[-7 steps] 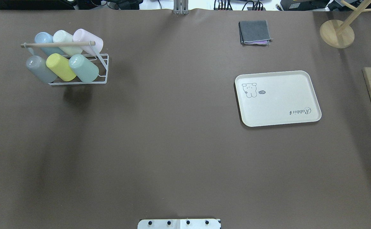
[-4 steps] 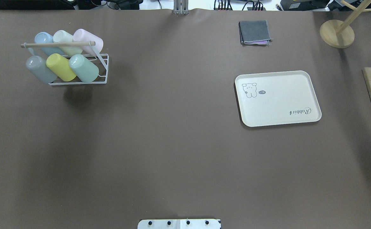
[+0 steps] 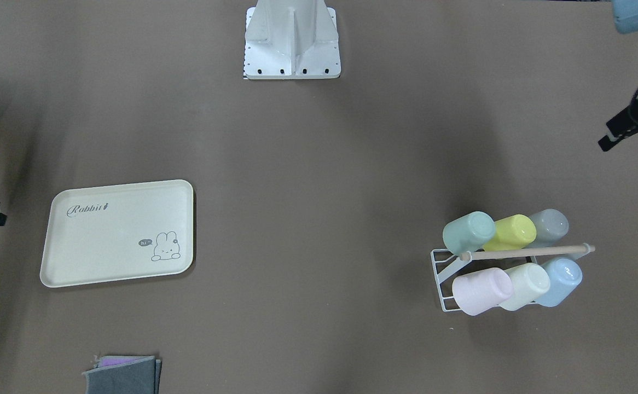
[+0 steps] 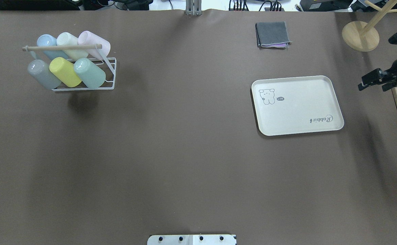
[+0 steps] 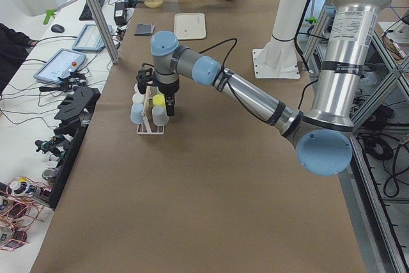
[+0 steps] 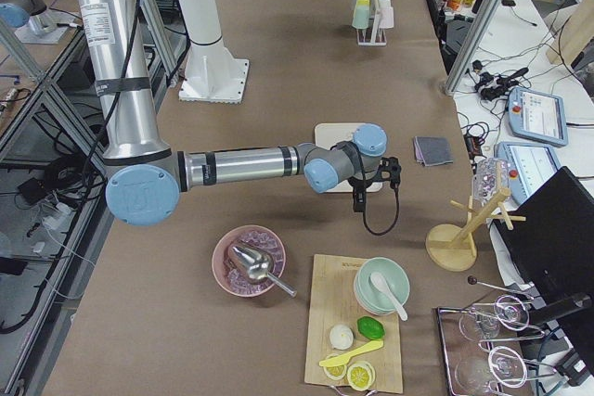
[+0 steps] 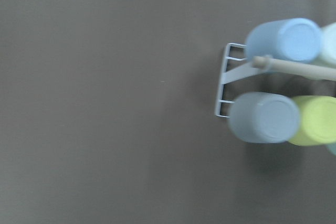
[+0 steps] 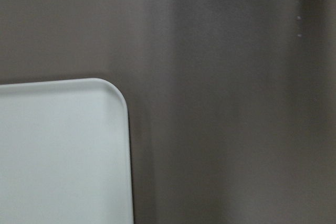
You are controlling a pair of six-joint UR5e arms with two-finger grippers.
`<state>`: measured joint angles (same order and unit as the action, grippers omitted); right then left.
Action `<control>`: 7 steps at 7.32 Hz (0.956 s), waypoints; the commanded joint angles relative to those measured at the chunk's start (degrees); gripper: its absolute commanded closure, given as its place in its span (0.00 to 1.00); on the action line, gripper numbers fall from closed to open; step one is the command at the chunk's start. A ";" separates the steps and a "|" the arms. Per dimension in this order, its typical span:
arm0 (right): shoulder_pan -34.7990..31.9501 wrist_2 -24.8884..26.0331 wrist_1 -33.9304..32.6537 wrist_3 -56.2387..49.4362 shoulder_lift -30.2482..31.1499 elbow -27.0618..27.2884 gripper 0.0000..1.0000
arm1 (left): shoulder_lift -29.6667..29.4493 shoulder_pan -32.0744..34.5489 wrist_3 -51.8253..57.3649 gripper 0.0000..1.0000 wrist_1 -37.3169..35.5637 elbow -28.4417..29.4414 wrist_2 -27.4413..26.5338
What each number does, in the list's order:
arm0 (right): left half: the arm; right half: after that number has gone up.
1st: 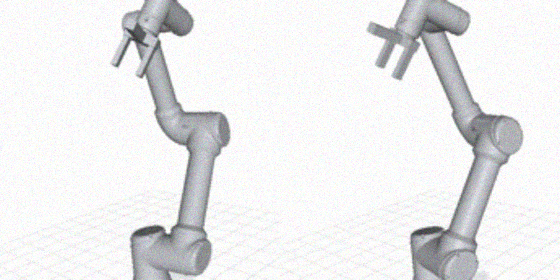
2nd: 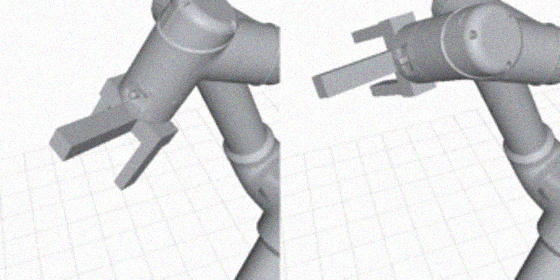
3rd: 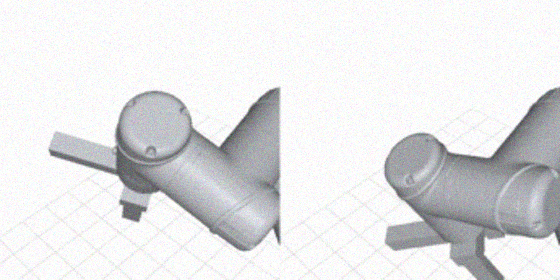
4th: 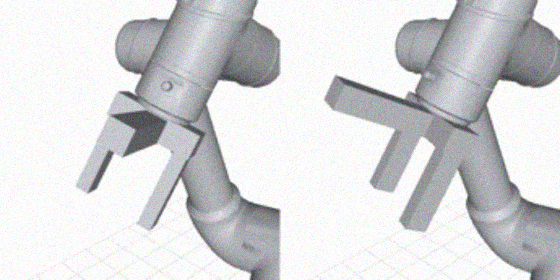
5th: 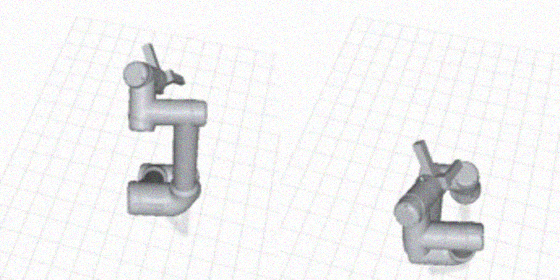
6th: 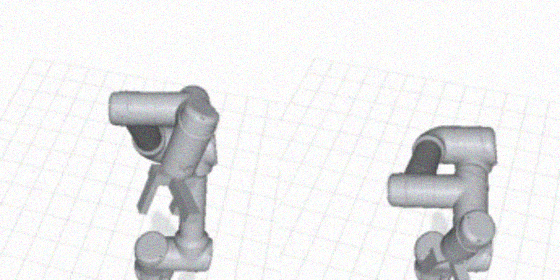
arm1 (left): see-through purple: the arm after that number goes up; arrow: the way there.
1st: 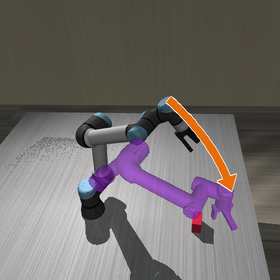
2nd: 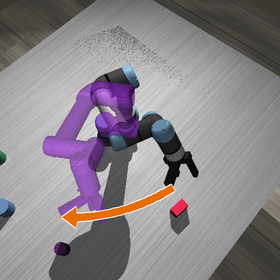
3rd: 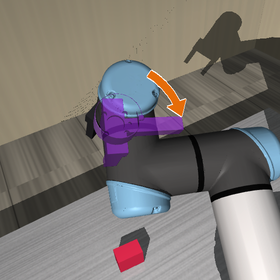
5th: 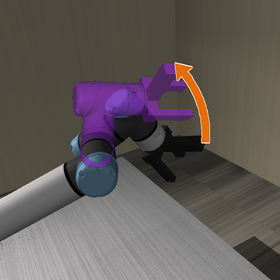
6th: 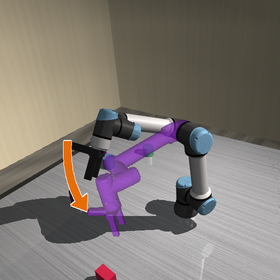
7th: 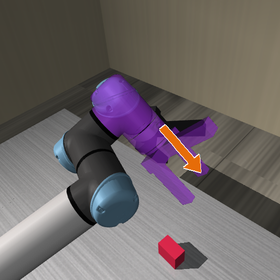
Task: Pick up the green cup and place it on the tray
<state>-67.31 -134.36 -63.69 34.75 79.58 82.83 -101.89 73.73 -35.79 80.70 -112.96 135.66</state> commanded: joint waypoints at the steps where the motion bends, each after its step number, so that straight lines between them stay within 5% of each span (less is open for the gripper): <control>1: 3.05 0.67 5.58 3.04 -4.68 -6.79 0.15 | -4.09 -7.25 -1.39 0.02 -0.28 -2.43 -0.83; 5: 5.17 1.11 5.59 3.14 -4.96 -7.50 0.30 | -6.02 -14.30 -1.21 0.02 0.07 -7.80 -1.71; 6: 5.52 1.11 5.59 3.14 -4.96 -8.03 0.32 | -7.08 -18.14 -1.21 0.02 -0.10 -8.41 -12.07; 7: 5.87 1.11 5.59 3.05 -5.04 -8.64 0.34 | -8.31 -19.49 -0.34 0.02 -0.11 -9.55 -15.57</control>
<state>-61.89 -133.26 -58.10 37.86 74.60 74.87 -108.71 56.86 -36.79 80.64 -121.36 126.43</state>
